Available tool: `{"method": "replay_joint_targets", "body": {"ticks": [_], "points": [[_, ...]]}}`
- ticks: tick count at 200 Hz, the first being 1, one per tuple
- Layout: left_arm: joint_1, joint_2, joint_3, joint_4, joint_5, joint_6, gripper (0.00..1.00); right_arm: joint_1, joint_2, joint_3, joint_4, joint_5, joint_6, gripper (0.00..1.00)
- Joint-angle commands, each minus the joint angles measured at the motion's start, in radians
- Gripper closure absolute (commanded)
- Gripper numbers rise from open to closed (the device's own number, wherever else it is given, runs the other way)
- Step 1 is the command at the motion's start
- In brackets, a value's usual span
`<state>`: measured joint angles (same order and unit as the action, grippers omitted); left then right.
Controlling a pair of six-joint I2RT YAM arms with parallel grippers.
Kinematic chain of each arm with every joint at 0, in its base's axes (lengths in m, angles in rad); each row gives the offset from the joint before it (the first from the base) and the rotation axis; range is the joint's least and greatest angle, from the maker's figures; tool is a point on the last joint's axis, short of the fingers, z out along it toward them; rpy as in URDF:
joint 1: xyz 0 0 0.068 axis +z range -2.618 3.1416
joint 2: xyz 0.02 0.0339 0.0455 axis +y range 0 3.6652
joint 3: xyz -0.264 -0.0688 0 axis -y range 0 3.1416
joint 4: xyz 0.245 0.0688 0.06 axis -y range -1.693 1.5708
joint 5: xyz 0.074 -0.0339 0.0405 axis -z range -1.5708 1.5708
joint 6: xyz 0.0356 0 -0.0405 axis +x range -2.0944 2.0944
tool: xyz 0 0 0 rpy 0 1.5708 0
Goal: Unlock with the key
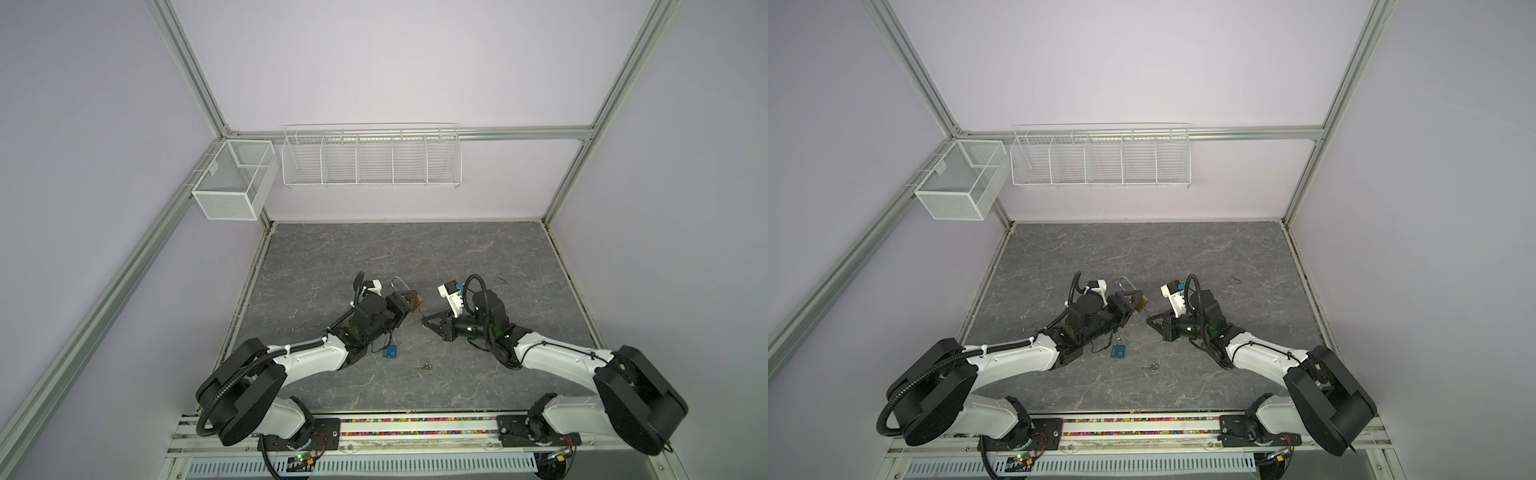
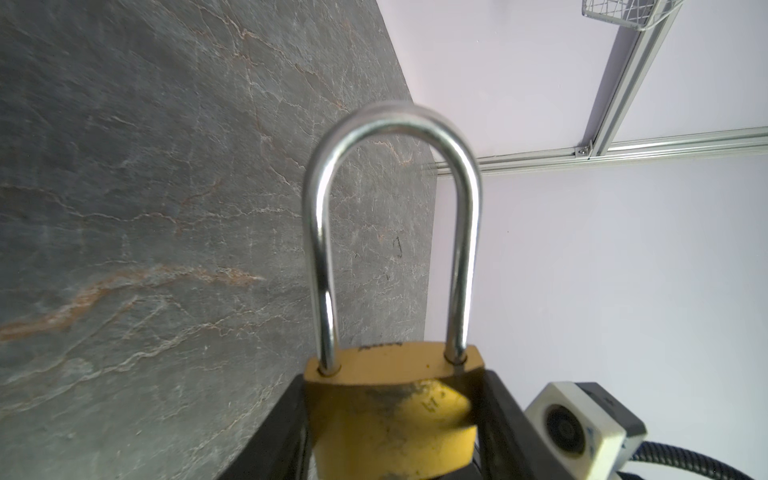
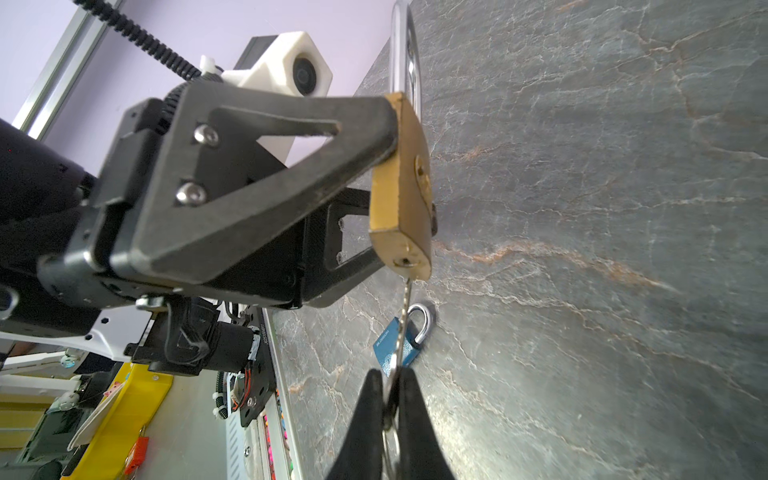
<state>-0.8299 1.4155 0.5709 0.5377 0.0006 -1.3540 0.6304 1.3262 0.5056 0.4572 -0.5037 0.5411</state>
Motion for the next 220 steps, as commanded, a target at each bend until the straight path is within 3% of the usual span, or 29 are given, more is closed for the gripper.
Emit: {"method": "replay_joint_targets", "body": {"ticks": [1,220], "points": [[-0.007,-0.032,0.017,0.072,-0.009,-0.008,1.00,0.006,-0.018,0.029,-0.029,0.014,-0.024,0.94],[-0.033,-0.007,0.093,-0.014,-0.005,0.073,1.00,0.021,0.016,0.118,-0.140,0.077,-0.023,0.94]]}}
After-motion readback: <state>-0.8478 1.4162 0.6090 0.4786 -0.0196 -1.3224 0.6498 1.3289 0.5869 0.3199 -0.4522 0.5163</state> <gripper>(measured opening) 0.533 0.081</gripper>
